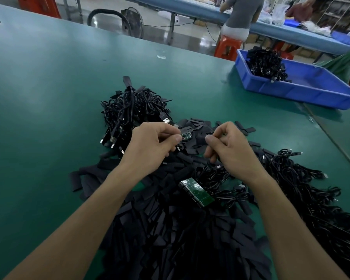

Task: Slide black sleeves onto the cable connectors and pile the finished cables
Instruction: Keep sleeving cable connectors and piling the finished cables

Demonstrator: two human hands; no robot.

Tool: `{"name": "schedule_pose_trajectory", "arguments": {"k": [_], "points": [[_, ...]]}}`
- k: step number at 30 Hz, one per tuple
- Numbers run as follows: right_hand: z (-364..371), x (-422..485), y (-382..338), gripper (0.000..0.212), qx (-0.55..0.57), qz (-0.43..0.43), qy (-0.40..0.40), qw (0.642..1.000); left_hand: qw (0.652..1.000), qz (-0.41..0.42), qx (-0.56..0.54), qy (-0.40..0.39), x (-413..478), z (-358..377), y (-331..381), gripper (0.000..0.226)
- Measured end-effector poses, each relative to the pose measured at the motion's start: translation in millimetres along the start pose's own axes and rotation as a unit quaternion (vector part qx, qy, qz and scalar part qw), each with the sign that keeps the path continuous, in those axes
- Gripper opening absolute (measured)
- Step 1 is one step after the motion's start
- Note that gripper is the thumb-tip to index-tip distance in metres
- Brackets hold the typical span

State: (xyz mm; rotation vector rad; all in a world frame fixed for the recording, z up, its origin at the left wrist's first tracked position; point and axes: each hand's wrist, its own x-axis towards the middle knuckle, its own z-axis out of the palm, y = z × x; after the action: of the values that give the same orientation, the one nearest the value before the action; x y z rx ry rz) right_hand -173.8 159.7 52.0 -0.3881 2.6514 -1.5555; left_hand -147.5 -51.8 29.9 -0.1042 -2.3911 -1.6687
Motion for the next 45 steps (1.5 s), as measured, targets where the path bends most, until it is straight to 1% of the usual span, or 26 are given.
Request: {"name": "schedule_pose_trajectory", "arguments": {"k": [2,5,7,11,15,21,29,33,36,42,45], "points": [[2,-3,-1,0.008,0.026,-0.01,0.013,1.0,1.0,0.008,0.001,-0.003,0,1,1,0.009],[5,-8,-2,0.021,0.041,-0.029,0.017,0.999,1.0,0.012,0.01,-0.004,-2,1,0,0.008],[5,-10,-1,0.024,0.046,-0.039,0.032,0.998,1.0,0.015,0.015,-0.006,-2,2,0,0.008],[8,-13,1,0.021,0.048,-0.046,0.057,0.996,1.0,0.01,0.017,-0.01,0,3,0,0.006],[11,-13,1,0.024,0.034,-0.063,0.076,0.995,1.0,0.008,0.02,-0.014,0,3,0,0.005],[14,-14,-2,0.017,0.038,-0.083,0.082,0.992,1.0,0.006,0.023,-0.016,-2,2,3,0.005],[18,-13,0,0.017,0.047,-0.088,0.104,0.99,0.999,0.007,-0.006,-0.035,-2,1,7,0.007],[19,-14,-2,0.015,0.047,-0.096,0.109,0.988,0.999,0.003,-0.02,-0.042,-2,1,7,0.008],[20,-15,-1,0.017,0.05,-0.095,0.104,0.989,0.999,0.002,-0.025,-0.041,-2,3,7,0.007],[21,-15,0,0.021,0.003,-0.089,0.118,0.989,0.998,0.014,-0.012,-0.057,-2,0,6,0.009],[20,-15,-1,0.024,-0.015,-0.092,0.111,0.989,0.997,0.016,-0.007,-0.069,-1,-2,6,0.01]]}}
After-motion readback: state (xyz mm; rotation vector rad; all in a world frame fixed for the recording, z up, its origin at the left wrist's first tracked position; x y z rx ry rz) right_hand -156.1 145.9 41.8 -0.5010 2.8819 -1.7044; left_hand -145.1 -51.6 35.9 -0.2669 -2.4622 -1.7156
